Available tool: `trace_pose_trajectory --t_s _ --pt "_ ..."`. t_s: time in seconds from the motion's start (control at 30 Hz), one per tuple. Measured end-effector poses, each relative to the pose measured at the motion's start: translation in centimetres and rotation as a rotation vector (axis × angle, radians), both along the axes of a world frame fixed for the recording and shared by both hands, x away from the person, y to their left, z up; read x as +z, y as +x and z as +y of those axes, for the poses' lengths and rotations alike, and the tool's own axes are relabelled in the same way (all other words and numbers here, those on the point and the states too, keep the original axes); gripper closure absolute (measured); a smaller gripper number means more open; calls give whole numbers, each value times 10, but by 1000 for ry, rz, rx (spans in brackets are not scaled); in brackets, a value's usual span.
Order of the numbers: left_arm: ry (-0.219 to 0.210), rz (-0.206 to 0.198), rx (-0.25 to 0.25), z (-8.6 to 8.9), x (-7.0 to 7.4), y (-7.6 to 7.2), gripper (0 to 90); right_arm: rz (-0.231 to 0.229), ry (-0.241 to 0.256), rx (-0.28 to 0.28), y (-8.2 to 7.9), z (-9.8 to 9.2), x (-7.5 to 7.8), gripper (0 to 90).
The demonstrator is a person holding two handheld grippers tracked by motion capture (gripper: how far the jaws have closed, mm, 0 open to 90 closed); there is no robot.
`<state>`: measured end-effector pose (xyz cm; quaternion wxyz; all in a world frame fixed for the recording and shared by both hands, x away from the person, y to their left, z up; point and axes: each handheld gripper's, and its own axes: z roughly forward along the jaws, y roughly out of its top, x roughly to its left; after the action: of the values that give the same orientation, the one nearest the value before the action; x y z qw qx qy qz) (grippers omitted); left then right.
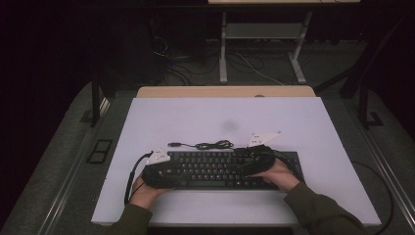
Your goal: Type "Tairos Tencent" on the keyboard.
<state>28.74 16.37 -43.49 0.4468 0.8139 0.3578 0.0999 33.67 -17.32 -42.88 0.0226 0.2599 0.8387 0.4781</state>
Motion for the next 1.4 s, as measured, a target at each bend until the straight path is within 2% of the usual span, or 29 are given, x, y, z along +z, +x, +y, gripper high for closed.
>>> trace_pose_trajectory --t_s 0.27,0.63,0.87,1.03,1.4 --pt "-21 -14 3 -2 0 0 152 14 18 -3 4 2 3 278" --pt "-17 -23 -21 -6 -2 0 93 5 18 -3 9 11 7 296" --pt "-15 -25 -16 -8 -1 -1 64 12 21 7 14 16 8 339" --pt "-11 -17 -1 -9 -1 0 2 9 22 16 16 20 9 401" --pt "-9 -14 -10 -10 -3 0 0 -2 -11 42 21 34 9 606"
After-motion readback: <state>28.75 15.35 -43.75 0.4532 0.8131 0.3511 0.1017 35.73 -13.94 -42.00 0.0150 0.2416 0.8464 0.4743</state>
